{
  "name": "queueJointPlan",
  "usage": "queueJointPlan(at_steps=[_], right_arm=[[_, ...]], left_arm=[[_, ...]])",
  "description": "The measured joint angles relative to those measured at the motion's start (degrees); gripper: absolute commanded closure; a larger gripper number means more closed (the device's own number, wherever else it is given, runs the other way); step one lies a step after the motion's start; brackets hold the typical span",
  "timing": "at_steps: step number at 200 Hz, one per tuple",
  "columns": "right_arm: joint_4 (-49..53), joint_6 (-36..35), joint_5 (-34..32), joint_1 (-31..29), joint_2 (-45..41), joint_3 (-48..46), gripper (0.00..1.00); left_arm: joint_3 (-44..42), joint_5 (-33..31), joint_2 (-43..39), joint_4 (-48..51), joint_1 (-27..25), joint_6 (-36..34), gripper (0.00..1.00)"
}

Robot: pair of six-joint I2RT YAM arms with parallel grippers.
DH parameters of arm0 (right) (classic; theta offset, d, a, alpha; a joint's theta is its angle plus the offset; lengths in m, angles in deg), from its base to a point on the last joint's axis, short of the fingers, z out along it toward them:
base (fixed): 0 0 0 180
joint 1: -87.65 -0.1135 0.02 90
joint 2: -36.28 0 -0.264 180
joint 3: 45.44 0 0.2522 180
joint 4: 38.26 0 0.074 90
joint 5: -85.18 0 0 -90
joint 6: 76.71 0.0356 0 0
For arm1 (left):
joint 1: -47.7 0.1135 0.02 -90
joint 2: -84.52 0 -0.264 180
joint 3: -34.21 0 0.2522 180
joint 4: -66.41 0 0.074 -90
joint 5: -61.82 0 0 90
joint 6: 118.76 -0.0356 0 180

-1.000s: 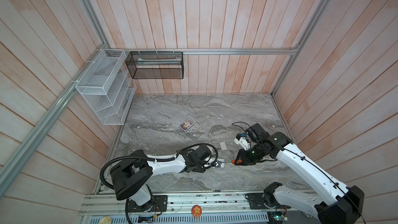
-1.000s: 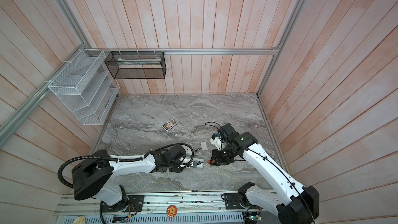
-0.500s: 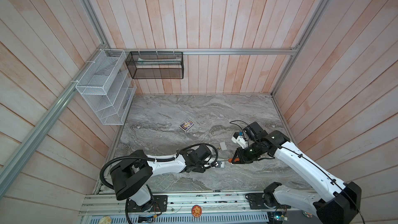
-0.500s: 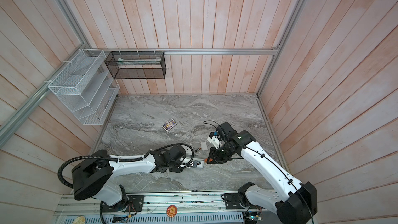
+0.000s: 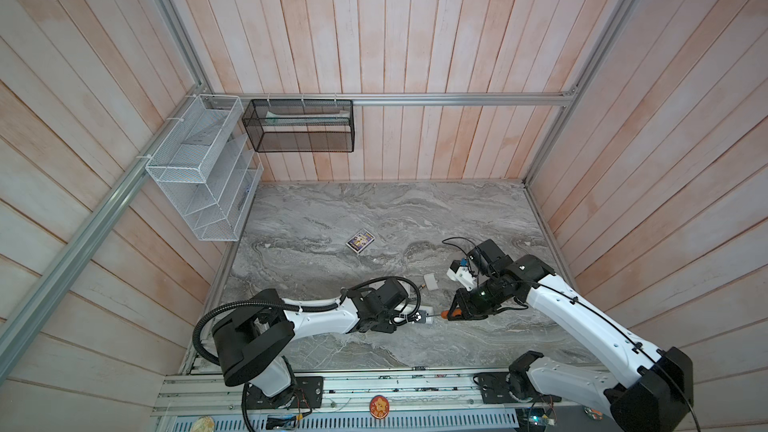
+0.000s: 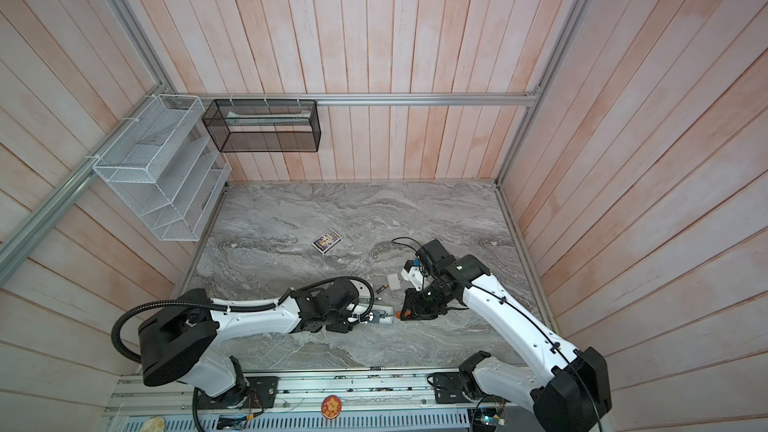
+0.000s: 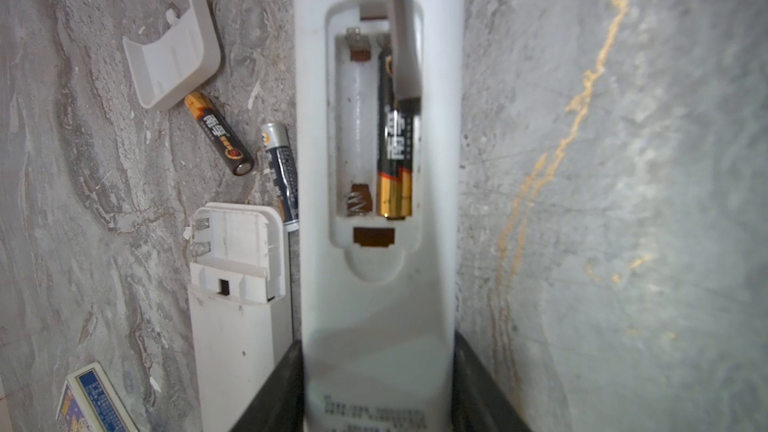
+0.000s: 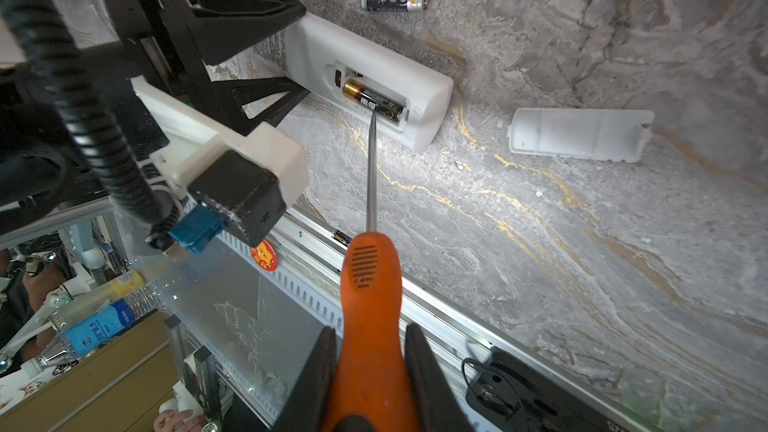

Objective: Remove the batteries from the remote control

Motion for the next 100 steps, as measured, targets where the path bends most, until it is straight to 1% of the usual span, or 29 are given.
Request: queueJointPlan(at_steps=[57, 100], right_arm=[[-0.09, 0.46, -0.09, 0.0, -0.02, 0.0, 1.0], [-0.15, 0.44, -1.66, -1.77, 0.13, 0.33, 1.0]], left_arm=[[0.02, 0.0, 0.04, 0.0, 0.0, 0.0, 1.0], [0.02, 0.0, 0.04, 0.02, 0.0, 0.02, 1.0]])
